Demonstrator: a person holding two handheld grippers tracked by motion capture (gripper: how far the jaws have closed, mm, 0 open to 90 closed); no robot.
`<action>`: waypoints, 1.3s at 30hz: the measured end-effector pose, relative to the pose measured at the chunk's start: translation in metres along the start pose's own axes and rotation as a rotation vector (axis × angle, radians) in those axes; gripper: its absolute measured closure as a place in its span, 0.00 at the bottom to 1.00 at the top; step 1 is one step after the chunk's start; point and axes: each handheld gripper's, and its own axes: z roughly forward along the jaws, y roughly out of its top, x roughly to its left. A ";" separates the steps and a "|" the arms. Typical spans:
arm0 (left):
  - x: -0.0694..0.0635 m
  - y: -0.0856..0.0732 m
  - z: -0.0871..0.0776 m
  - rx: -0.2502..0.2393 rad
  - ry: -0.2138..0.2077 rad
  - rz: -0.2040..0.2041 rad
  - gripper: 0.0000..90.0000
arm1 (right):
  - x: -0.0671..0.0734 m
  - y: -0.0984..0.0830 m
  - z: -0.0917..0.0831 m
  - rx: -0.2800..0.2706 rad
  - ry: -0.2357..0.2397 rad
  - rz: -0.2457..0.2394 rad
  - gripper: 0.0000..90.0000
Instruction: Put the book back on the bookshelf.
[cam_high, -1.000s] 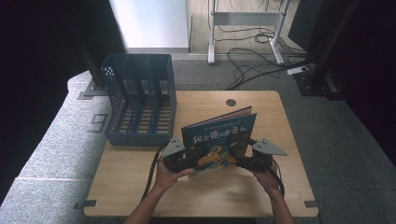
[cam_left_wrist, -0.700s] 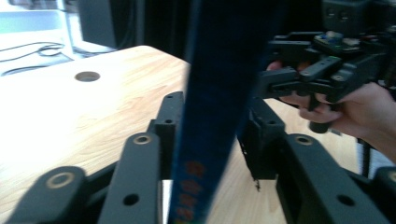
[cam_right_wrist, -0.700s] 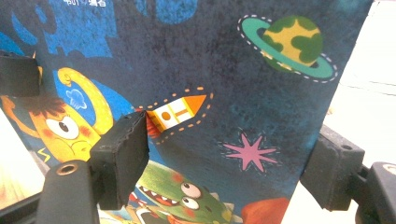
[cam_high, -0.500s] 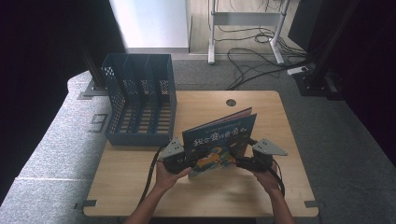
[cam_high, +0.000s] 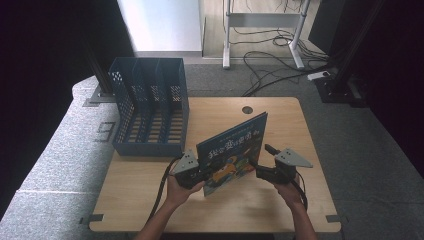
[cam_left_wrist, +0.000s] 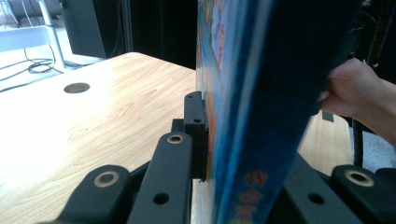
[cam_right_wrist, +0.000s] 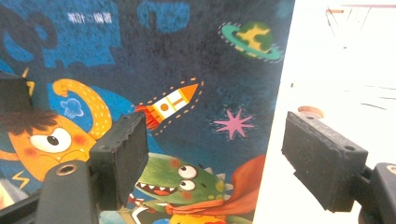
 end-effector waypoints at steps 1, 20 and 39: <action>0.001 0.000 0.000 -0.002 0.001 -0.001 0.91 | -0.001 0.001 0.000 -0.006 0.000 0.003 0.24; -0.007 0.000 0.001 -0.002 -0.007 0.026 0.90 | -0.001 0.033 0.001 -0.053 0.047 0.006 0.20; -0.016 0.001 0.010 -0.047 0.046 0.023 0.90 | -0.006 0.035 -0.002 -0.063 0.071 0.015 0.25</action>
